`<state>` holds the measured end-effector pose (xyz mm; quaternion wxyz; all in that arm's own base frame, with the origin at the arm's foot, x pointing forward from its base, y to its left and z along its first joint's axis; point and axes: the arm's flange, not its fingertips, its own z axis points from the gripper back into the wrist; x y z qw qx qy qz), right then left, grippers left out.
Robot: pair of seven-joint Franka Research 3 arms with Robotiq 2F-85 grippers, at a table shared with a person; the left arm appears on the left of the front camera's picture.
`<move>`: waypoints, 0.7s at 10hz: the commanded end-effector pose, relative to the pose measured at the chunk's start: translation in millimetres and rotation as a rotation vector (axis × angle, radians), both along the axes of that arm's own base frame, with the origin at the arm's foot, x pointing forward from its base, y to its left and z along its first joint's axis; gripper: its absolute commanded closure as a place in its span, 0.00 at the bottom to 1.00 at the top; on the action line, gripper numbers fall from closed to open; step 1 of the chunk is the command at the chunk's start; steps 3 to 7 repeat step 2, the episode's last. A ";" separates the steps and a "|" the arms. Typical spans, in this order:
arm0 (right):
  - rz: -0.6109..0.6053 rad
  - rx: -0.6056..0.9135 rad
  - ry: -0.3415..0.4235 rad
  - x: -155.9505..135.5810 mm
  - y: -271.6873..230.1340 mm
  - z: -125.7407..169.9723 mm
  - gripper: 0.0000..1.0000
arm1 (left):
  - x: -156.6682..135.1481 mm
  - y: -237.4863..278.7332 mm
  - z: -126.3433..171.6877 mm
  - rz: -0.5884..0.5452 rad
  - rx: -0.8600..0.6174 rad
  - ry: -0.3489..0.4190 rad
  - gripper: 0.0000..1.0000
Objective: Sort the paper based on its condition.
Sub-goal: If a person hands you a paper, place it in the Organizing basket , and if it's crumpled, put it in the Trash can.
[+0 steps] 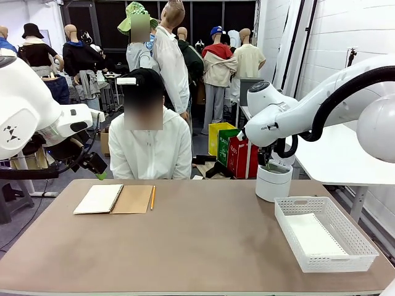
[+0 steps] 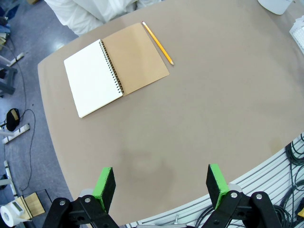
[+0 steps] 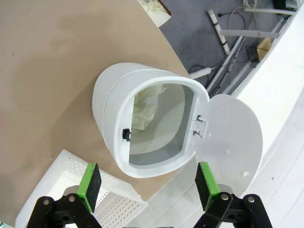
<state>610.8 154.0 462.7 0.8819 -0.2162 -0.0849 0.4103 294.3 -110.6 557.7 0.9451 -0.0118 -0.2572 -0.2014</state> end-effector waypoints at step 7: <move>0.007 -0.001 -0.009 2.2 -1.1 -1.8 0.00 | -0.1 0.1 0.2 -0.001 -0.002 0.000 0.00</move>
